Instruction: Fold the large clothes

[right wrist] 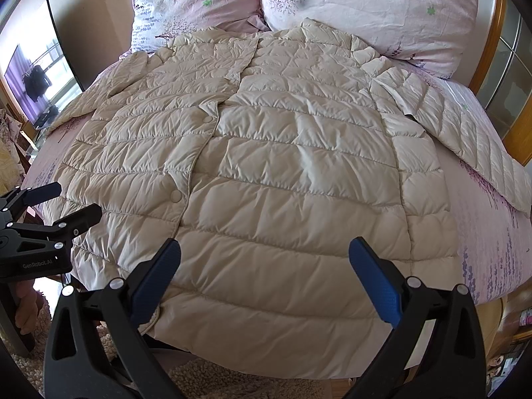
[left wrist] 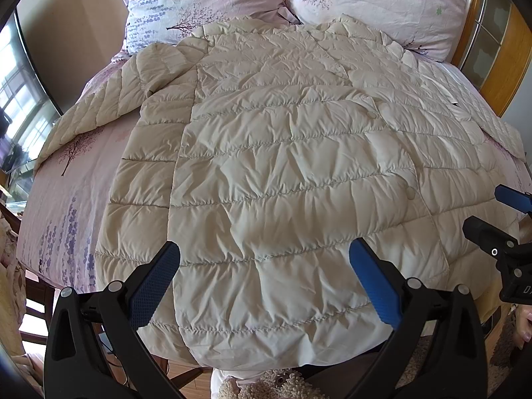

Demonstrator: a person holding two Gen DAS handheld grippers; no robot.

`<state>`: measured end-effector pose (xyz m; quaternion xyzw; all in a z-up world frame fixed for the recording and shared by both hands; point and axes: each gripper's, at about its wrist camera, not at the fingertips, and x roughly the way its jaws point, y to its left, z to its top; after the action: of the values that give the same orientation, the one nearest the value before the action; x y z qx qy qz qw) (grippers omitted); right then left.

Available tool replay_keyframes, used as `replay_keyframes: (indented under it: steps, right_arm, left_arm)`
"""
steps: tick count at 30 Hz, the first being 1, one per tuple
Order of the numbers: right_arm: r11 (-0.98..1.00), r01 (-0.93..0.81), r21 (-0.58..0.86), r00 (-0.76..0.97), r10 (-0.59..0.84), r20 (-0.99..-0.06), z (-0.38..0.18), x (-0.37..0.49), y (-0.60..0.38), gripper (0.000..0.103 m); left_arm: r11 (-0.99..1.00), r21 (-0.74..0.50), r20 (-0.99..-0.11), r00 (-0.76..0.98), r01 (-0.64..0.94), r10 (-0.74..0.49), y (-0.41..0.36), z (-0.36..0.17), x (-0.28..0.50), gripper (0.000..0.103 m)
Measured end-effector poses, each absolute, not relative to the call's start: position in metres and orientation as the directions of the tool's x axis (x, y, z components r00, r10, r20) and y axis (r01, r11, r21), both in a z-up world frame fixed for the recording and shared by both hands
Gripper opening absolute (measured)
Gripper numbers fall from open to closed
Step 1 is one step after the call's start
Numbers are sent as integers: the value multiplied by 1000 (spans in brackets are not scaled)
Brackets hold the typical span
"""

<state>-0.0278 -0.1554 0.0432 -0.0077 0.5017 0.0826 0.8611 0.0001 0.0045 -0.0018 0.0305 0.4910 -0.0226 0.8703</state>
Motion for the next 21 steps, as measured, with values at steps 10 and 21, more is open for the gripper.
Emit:
replay_keyframes:
  steps: [10,21]
  right_arm:
    - [986,-148,72,480,136,-866,42,-27,-155,101]
    - [986,-146,79,475,140,-869,40,-25,-153,101]
  left_arm:
    - [997,30,-857,516,70,-10,5,-2,1,102]
    - [997,30,-858,514,70,-10,5,-3,1,102]
